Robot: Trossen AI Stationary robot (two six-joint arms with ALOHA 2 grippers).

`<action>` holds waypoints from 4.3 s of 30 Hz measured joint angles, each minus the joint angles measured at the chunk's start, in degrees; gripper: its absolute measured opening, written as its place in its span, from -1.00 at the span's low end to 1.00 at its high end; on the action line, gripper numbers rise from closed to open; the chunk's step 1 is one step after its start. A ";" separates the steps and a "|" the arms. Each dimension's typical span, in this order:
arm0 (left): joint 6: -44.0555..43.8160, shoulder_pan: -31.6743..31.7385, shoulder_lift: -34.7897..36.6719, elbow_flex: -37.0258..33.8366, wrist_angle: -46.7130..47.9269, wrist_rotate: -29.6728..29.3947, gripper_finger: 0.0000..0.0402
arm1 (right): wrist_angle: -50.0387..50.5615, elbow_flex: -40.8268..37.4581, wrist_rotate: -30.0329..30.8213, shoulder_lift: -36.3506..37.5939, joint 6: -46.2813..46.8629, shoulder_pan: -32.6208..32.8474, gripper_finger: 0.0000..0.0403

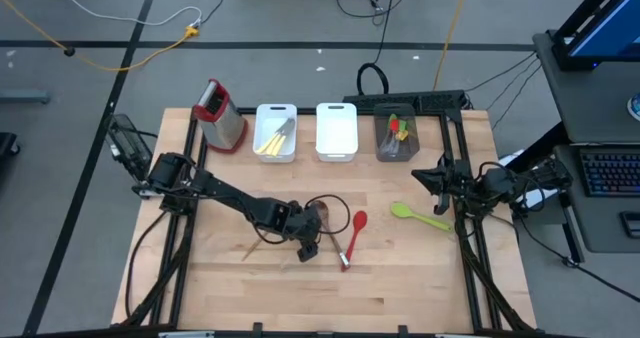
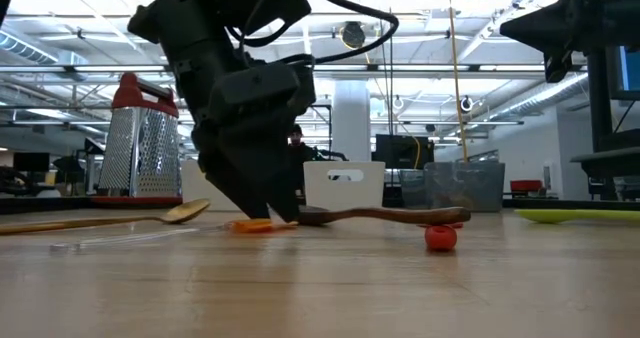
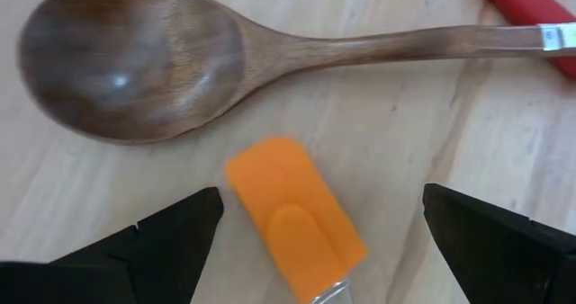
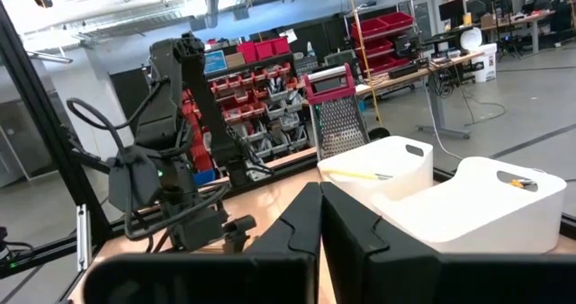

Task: Pick & Place Kitchen Items
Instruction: Put the orange spatula into the black bin

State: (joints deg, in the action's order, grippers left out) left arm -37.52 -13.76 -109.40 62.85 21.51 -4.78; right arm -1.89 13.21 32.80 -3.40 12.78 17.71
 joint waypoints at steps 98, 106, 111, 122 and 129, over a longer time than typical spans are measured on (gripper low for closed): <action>-1.75 22.53 -3.92 29.22 -37.08 22.54 -1.00 | -22.68 -0.09 6.10 -15.40 12.15 -0.04 -0.98; 4.20 24.42 -3.91 32.33 -35.31 22.91 -1.00 | -24.96 -0.09 6.16 -17.93 17.27 -0.06 -0.96; 8.03 25.43 -3.88 33.09 -33.02 22.93 -1.00 | -26.16 -0.09 6.16 -20.24 21.11 -0.06 -0.75; 10.47 25.86 -3.89 33.07 -32.78 24.22 -1.00 | -40.39 -0.09 6.12 -30.74 22.55 -0.92 0.05; 10.53 25.88 -3.89 33.07 -32.43 21.45 -1.00 | -44.19 -0.09 5.95 -37.07 22.80 -3.11 0.30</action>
State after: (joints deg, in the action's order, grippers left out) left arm -26.99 12.12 -113.30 95.92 -10.93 16.68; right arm -46.08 13.13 38.75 -40.47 35.57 14.61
